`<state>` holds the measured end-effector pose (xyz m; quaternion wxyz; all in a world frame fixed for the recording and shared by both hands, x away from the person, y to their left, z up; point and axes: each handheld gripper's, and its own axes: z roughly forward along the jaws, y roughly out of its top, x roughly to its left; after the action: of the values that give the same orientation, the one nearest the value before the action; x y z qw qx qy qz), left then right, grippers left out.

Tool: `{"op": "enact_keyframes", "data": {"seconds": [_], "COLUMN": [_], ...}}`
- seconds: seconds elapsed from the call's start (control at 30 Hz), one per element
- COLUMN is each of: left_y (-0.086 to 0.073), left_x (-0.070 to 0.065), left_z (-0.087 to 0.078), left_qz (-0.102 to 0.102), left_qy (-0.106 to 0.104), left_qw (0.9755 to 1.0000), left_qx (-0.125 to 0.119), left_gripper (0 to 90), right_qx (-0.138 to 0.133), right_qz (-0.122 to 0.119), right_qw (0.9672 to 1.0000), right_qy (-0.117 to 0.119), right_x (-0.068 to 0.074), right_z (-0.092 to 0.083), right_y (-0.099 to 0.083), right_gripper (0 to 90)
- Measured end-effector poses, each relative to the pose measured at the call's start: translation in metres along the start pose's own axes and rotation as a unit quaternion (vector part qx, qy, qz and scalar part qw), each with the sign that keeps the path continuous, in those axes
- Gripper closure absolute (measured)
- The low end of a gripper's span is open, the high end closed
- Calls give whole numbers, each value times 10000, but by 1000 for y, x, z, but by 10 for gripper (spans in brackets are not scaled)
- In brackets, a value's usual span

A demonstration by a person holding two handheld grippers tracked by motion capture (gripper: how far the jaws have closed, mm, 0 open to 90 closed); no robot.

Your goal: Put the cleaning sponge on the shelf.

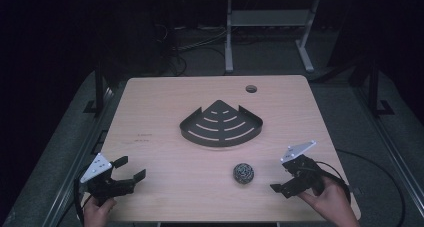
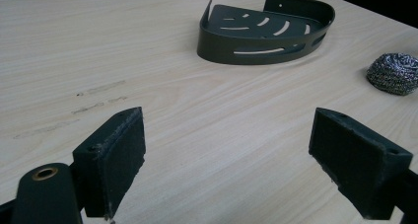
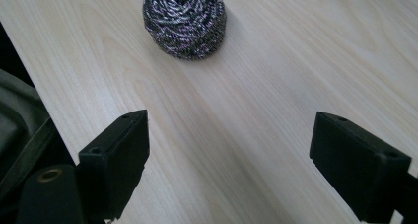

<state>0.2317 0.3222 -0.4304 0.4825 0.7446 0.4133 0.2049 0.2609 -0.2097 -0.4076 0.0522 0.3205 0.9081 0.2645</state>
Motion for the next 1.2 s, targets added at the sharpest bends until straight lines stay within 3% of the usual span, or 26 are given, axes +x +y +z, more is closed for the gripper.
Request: {"op": "enact_keyframes", "data": {"seconds": [0.63, 1.2], "left_y": [1, 2], "left_x": [1, 2], "left_z": [-2, -3], "left_qz": [-54, -62], "left_qy": [-1, -3], "left_qw": [10000, 9999], "left_qx": [-64, -102], "left_gripper": [133, 133], "right_qx": [183, 366], "right_qz": [-431, -625], "right_qw": [9988, 9969], "right_qy": [138, 313], "right_x": [11, 16], "right_z": [14, 34], "right_y": [34, 59], "right_gripper": [149, 149]}}
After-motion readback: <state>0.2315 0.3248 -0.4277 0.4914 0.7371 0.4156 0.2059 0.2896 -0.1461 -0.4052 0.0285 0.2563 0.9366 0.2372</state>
